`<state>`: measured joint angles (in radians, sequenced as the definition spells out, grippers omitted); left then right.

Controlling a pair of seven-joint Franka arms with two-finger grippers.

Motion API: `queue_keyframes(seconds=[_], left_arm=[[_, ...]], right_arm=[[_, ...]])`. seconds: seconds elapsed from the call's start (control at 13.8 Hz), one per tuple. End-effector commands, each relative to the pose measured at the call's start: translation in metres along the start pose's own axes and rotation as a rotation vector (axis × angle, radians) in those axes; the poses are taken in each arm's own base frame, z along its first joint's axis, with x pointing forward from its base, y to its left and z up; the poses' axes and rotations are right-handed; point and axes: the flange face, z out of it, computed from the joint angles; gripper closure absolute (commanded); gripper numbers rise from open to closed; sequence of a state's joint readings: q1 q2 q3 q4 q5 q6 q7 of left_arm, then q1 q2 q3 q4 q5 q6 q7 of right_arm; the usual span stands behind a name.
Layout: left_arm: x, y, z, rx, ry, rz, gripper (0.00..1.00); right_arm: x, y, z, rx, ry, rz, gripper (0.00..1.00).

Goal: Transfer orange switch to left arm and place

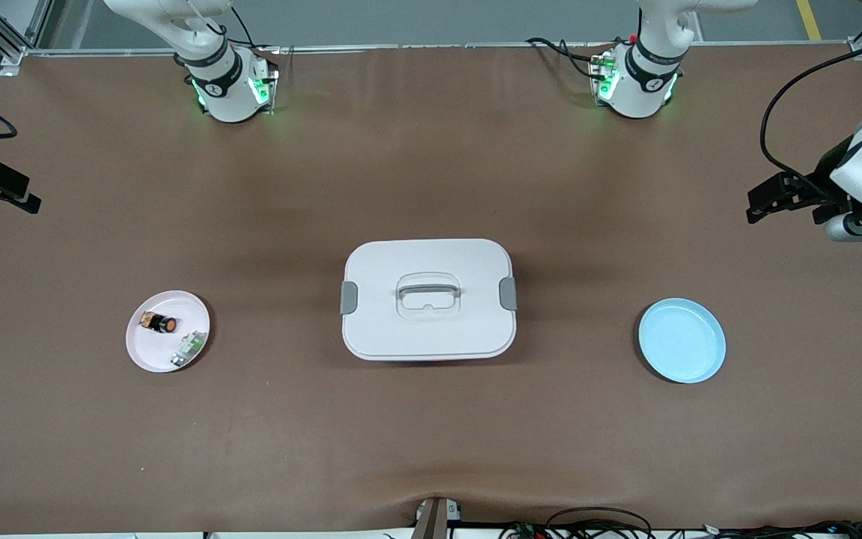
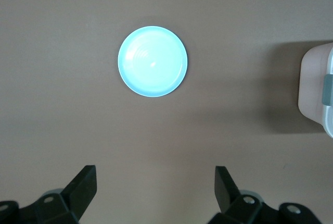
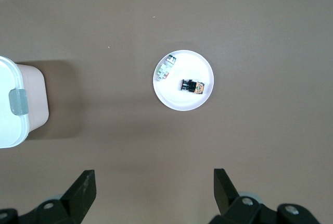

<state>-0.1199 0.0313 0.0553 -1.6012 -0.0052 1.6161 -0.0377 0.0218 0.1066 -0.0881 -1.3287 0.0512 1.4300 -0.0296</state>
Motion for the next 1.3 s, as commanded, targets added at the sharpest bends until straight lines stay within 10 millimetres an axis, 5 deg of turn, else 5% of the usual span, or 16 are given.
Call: queue_keyframes(seconds=[0.0,0.8,1.08,1.23], left_arm=[[-0.007,-0.003,-0.005,0.019,-0.001,0.017,0.0],[-0.005,-0.008,-0.005,-0.124,-0.014,-0.044,0.0],[-0.007,0.035,0.013,-0.182,-0.069,0.009,0.0],[-0.007,0.041,0.016,-0.183,-0.077,0.02,0.0]], right_arm=[[-0.005,-0.002,-0.001,0.006,0.005,0.009,0.0],[-0.007,-0.014,-0.004,-0.004,0.007,-0.013,0.0],[-0.007,-0.012,-0.004,-0.004,0.006,-0.01,0.0],[-0.007,-0.012,-0.004,-0.004,0.007,-0.01,0.0]])
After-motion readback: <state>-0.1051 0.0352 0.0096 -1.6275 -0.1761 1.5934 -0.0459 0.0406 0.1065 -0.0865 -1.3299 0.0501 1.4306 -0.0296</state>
